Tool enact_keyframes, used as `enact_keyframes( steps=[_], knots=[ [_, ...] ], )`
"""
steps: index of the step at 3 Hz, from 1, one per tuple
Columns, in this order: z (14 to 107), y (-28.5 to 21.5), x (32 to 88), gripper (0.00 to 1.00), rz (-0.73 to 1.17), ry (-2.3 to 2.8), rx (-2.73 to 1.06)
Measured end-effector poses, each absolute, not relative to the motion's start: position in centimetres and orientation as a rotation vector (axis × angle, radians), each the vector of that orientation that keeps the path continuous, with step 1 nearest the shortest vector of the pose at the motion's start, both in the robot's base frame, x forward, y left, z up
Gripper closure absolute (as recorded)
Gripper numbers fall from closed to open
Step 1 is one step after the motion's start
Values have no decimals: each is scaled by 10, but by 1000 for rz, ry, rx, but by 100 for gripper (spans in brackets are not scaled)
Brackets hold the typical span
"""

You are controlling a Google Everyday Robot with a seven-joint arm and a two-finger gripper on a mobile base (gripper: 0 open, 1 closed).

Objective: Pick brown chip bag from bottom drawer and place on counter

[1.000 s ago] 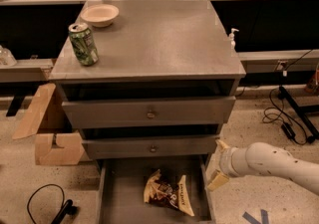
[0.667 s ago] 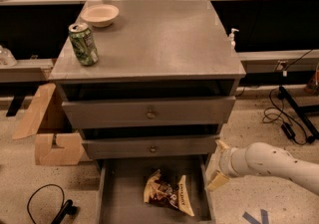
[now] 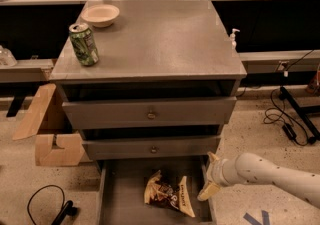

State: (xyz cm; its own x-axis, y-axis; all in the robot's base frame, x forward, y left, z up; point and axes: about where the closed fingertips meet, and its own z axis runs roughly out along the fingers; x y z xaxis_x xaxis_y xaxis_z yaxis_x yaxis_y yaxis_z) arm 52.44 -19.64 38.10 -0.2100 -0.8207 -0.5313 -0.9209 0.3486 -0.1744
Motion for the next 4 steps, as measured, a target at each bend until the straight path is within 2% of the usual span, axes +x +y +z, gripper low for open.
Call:
enact_keyframes(
  steps=[2, 4],
  knots=[
    [276, -151, 534, 0, 399, 2038, -1540],
    [188, -105, 539, 0, 455, 2077, -1640]
  ],
)
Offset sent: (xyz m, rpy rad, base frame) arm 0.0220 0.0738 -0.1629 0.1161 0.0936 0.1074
